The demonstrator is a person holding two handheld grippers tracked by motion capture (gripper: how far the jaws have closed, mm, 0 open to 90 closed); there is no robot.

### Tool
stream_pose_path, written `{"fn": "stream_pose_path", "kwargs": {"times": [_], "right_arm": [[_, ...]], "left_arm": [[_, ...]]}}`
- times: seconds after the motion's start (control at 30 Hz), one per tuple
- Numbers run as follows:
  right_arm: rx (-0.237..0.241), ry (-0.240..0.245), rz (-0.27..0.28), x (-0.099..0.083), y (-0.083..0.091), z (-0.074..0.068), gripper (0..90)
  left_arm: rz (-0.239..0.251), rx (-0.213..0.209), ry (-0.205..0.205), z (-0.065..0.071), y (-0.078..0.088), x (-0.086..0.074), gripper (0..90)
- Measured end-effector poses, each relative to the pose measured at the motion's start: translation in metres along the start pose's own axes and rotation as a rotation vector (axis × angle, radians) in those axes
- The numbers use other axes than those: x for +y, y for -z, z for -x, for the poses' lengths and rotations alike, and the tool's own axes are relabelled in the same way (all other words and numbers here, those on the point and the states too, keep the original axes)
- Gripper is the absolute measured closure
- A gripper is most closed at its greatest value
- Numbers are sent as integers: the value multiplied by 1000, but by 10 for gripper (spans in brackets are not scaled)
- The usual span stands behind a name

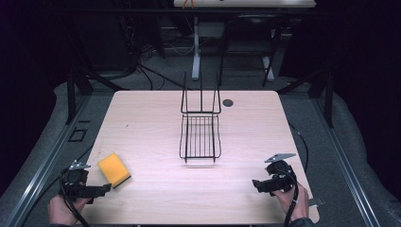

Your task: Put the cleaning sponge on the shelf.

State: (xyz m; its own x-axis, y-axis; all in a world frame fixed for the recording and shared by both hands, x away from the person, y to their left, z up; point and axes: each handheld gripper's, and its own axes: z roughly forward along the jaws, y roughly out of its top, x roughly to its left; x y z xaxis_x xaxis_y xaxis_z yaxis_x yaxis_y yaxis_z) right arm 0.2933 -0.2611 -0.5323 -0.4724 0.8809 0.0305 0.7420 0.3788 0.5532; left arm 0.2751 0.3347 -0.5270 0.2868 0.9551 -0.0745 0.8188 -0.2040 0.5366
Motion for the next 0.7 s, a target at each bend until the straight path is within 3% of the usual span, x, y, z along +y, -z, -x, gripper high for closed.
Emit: {"fn": "stream_pose_path", "kwargs": {"times": [0.27,0.43,0.57,0.7], "right_arm": [[12,23,-16,3,-3,-2,128],[19,33,-11,5,-4,-2,134],[35,20,-11,6,-9,-1,139],[36,31,-16,9,-10,-4,146]], "left_arm": [[5,-16,-10,-4,-7,8,40],[-2,-24,12,-6,-12,12,72],[-14,-52,54,-9,-22,20,109],[-24,-36,80,-12,-26,23,165]]}}
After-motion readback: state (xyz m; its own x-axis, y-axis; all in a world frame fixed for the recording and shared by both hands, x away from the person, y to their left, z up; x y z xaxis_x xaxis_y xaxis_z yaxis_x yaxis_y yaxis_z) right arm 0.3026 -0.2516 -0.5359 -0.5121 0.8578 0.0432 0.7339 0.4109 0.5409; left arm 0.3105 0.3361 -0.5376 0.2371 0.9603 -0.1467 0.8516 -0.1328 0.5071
